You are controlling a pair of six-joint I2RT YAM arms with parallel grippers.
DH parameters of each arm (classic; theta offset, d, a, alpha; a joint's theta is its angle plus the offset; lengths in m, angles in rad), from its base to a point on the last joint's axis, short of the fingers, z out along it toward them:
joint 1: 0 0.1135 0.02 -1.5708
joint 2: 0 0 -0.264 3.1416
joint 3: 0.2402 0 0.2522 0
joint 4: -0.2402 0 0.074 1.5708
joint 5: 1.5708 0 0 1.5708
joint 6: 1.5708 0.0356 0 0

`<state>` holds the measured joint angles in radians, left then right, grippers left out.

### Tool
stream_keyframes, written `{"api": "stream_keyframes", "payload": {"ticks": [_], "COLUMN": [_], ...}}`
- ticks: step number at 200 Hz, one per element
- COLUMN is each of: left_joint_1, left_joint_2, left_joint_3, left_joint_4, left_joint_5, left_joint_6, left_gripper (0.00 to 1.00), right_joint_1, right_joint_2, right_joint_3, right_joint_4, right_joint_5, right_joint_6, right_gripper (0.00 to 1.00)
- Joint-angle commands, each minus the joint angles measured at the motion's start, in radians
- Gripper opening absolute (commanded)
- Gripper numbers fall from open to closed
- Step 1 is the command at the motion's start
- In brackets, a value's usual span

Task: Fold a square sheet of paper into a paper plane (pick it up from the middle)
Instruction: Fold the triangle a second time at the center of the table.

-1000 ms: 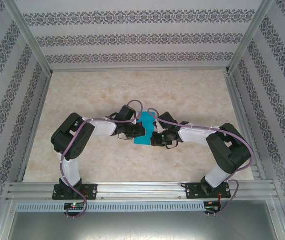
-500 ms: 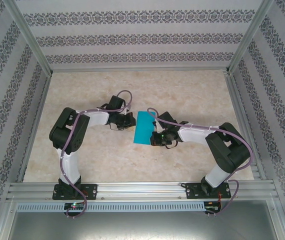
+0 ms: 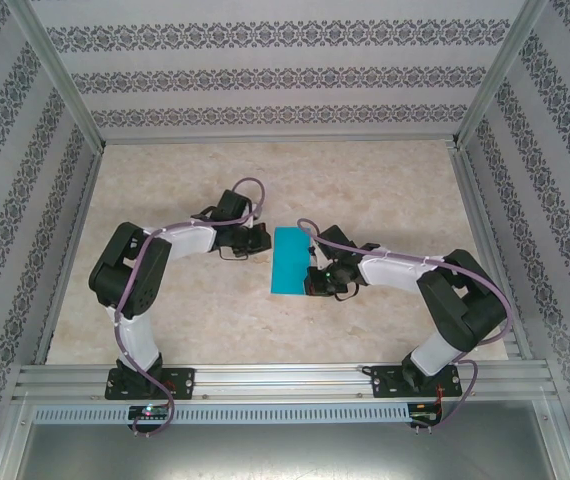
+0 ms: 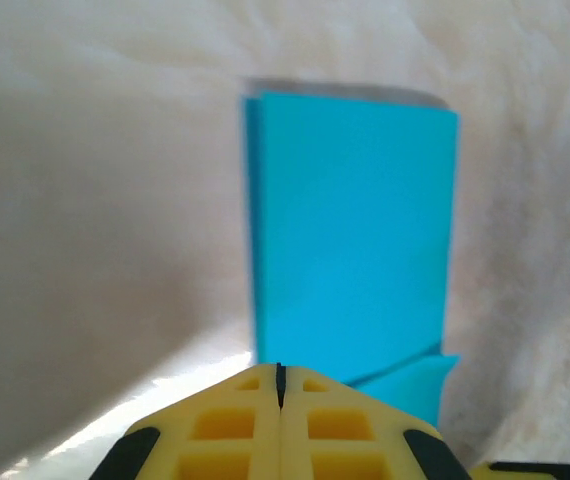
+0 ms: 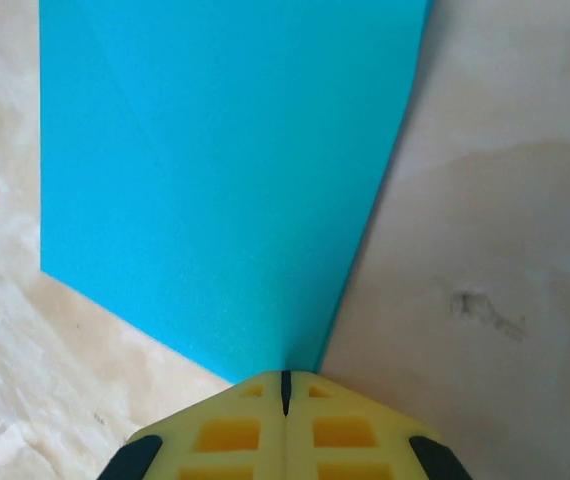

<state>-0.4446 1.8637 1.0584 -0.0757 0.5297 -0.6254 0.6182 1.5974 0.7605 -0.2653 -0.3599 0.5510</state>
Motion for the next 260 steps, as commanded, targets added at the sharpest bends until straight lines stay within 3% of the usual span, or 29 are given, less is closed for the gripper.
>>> {"api": "stream_keyframes", "payload": {"ticks": [1, 42, 167, 260], "left_joint_1": [-0.056, -0.098, -0.104, -0.104], "left_joint_2": [-0.015, -0.021, 0.07, 0.088], "left_joint_3": [-0.038, -0.069, -0.057, -0.082], "left_joint_4": [0.062, 0.121, 0.063, -0.094], "left_joint_5": [0.042, 0.034, -0.002, -0.151], "left_joint_6": [-0.046, -0.065, -0.076, -0.082], "left_gripper": [0.0, 0.0, 0.0, 0.0], "right_joint_1": [0.011, 0.013, 0.026, 0.0], "right_joint_2": [-0.069, -0.094, 0.147, 0.1], "right_joint_3": [-0.003, 0.03, 0.186, 0.034], "right_joint_4": [-0.009, 0.041, 0.041, 0.017], "right_joint_5": [-0.02, -0.023, -0.011, 0.001], "right_joint_6": [0.021, 0.034, -0.004, -0.005], "right_gripper": [0.01, 0.02, 0.01, 0.01]}}
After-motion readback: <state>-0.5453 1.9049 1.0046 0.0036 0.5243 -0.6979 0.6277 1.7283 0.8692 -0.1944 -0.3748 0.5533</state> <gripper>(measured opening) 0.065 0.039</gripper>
